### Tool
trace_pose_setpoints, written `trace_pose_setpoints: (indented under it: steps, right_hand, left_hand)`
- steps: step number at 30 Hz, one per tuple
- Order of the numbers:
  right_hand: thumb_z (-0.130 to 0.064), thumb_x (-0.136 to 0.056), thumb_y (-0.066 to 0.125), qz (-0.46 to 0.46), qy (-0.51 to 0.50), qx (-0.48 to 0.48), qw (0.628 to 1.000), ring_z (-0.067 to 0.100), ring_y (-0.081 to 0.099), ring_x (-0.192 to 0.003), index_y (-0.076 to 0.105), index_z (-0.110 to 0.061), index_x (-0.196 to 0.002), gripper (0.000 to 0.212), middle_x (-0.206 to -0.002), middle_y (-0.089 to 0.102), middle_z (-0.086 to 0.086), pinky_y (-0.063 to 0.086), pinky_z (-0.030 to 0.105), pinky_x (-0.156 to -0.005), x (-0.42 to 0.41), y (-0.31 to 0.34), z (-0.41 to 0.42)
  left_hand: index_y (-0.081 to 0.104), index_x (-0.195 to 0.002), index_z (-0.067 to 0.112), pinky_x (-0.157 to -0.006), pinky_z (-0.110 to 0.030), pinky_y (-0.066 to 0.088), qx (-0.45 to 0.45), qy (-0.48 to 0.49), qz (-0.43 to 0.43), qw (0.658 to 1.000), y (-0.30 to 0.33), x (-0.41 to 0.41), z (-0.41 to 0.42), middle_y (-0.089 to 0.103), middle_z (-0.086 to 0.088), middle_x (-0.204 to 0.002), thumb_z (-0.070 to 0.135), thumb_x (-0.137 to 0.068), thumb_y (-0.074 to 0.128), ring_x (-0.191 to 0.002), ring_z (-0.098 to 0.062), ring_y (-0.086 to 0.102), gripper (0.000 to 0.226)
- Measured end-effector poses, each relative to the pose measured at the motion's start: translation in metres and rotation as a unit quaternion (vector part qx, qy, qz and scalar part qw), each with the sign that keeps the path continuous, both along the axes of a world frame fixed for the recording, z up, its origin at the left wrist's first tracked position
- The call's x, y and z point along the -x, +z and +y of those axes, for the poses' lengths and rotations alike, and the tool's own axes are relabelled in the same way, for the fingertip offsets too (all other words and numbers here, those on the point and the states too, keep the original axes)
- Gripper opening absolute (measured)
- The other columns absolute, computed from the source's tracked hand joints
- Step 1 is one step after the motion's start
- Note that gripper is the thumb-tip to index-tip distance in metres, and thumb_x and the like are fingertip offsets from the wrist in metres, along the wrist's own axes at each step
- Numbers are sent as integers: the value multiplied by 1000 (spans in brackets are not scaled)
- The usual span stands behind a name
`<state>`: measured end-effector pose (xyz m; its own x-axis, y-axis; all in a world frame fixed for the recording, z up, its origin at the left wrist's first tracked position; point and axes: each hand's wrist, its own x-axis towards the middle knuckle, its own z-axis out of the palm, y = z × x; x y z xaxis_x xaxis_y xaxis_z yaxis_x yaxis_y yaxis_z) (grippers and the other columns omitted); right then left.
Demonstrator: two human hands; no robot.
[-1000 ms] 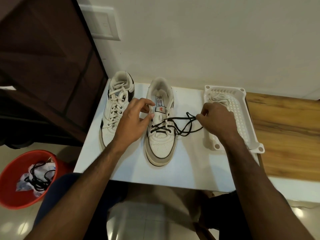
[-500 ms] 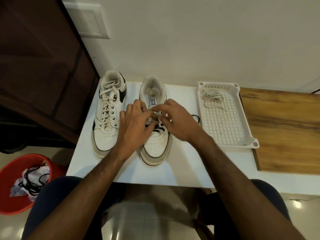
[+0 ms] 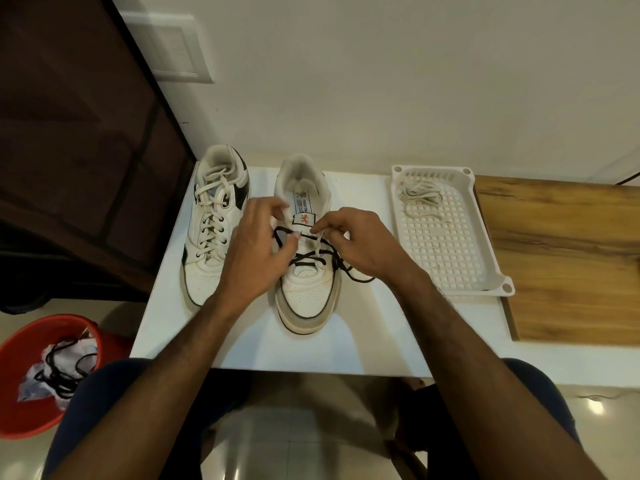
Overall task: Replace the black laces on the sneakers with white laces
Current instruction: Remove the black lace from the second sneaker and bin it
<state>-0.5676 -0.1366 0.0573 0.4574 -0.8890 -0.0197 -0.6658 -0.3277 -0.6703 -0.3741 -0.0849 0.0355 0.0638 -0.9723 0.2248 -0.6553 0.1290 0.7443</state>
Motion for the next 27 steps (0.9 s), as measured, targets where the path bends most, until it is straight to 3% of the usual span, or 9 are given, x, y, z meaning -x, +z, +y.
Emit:
trace_pose_setpoints:
  steps: [3, 11, 12, 14, 16, 19, 21, 24, 27]
  right_hand:
    - [-11, -98, 54, -2, -8, -5, 1000, 15, 65, -104, 77, -21, -113, 29, -112, 74, -1, 49, 40, -98, 1, 1, -1]
    - [0, -96, 47, -34, -28, -46, 998, 9, 64, -99, 77, -17, -115, 39, -112, 75, 2, 43, 17, -81, 3, 7, 1]
    - [0, -96, 47, -32, -28, -47, 998, 6, 63, -94, 77, -18, -115, 40, -110, 75, 1, 42, 17, -78, 3, 7, 1]
    - [0, -96, 48, -24, -26, -45, 998, 2, 61, -87, 77, -20, -114, 40, -109, 76, 0, 43, 20, -77, 3, 7, 0]
    - [-2, -95, 49, -20, -25, -42, 999, 7, 66, -93, 77, -21, -114, 39, -109, 76, -1, 50, 29, -83, 3, 6, -1]
    - [-1, -95, 49, -15, -24, -44, 999, 16, 67, -106, 77, -21, -114, 39, -108, 76, -1, 52, 41, -95, 2, 5, -1]
    - [-2, -95, 50, -12, -22, -42, 999, 16, 67, -107, 77, -22, -114, 39, -110, 75, -1, 51, 44, -98, 1, 3, -1]
    - [-3, -95, 50, -11, -20, -39, 999, 17, 66, -107, 77, -22, -114, 38, -112, 74, -1, 49, 46, -99, 2, 2, -1]
    - [-2, -95, 51, -9, -19, -33, 999, 19, 66, -108, 76, -21, -115, 37, -112, 74, 0, 49, 46, -98, 2, 2, -2]
  left_hand:
    - [61, -125, 22, -86, -40, 39, 87, -29, -237, 967, -4, 6, -2, 51, -2, -118, 31, -91, 71, -109, -23, 52, 37]
    - [74, -93, 22, -79, -39, 35, 89, -3, -189, 978, -12, 3, -6, 54, 0, -107, 36, -88, 76, -103, -21, 57, 15]
    - [72, -91, 19, -78, -41, 41, 80, 4, -134, 988, -12, 6, -6, 54, 1, -107, 31, -89, 75, -101, -19, 58, 13]
    - [66, -90, 13, -82, -46, 54, 28, 57, 137, 989, -5, 6, -8, 61, 1, -107, 17, -96, 68, -95, -15, 63, 8]
    - [57, -91, 12, -81, -42, 59, -5, 100, 449, 888, 2, -4, -9, 70, -2, -109, 10, -104, 53, -88, -17, 69, 14]
    - [53, -94, 14, -71, -35, 56, -7, 135, 590, 796, 8, -16, -7, 74, -6, -101, 14, -108, 43, -79, -19, 68, 16]
    - [51, -96, 15, -65, -30, 49, -8, 123, 530, 839, 10, -13, -5, 70, -3, -83, 16, -107, 44, -65, -17, 60, 13]
    - [52, -113, 20, -62, -26, 45, -8, 19, 224, 974, 15, -5, -5, 59, 6, -71, 20, -103, 56, -62, -11, 53, 10]
    - [56, -128, 24, -75, -36, 46, 32, -68, -125, 989, 5, 1, -5, 53, 12, -88, 26, -98, 64, -76, -13, 57, 31]
